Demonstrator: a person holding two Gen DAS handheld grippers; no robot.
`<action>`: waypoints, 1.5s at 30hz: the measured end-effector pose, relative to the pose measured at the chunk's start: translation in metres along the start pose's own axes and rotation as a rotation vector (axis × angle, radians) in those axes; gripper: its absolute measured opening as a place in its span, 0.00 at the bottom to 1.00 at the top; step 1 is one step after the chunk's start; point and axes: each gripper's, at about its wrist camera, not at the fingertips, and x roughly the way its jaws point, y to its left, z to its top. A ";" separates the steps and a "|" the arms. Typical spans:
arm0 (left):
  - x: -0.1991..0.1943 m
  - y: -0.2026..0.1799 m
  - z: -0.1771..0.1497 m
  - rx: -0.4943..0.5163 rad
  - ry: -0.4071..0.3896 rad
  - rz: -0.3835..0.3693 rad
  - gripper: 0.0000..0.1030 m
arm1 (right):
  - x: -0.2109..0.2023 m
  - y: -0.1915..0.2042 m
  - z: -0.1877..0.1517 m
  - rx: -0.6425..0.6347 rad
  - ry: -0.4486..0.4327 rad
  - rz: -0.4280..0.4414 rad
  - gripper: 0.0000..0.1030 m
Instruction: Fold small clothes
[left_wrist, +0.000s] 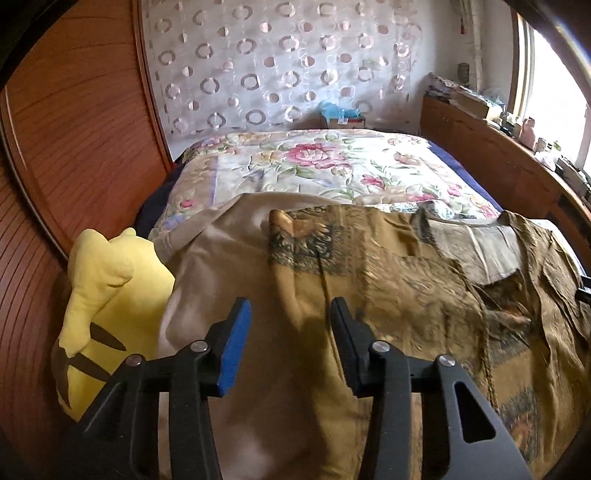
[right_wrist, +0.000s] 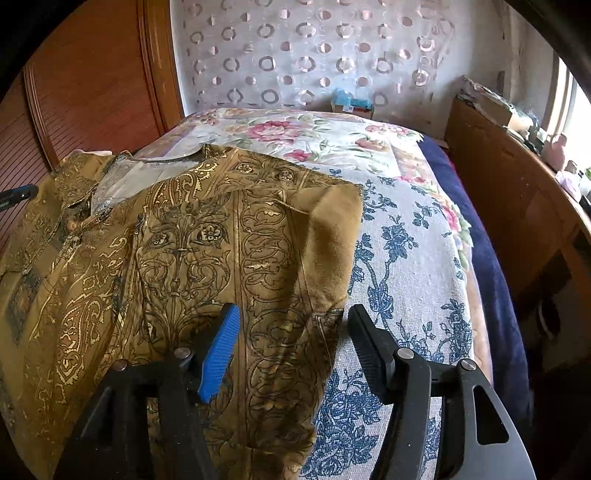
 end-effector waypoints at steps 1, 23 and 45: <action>0.003 0.001 0.003 -0.005 0.007 -0.001 0.44 | 0.000 0.000 0.000 0.000 0.000 0.000 0.61; 0.012 -0.005 0.017 -0.012 0.045 -0.033 0.05 | 0.000 -0.001 0.000 -0.002 0.000 -0.002 0.62; -0.062 -0.041 -0.032 0.057 -0.153 -0.088 0.02 | -0.001 -0.003 0.001 0.002 0.007 0.003 0.62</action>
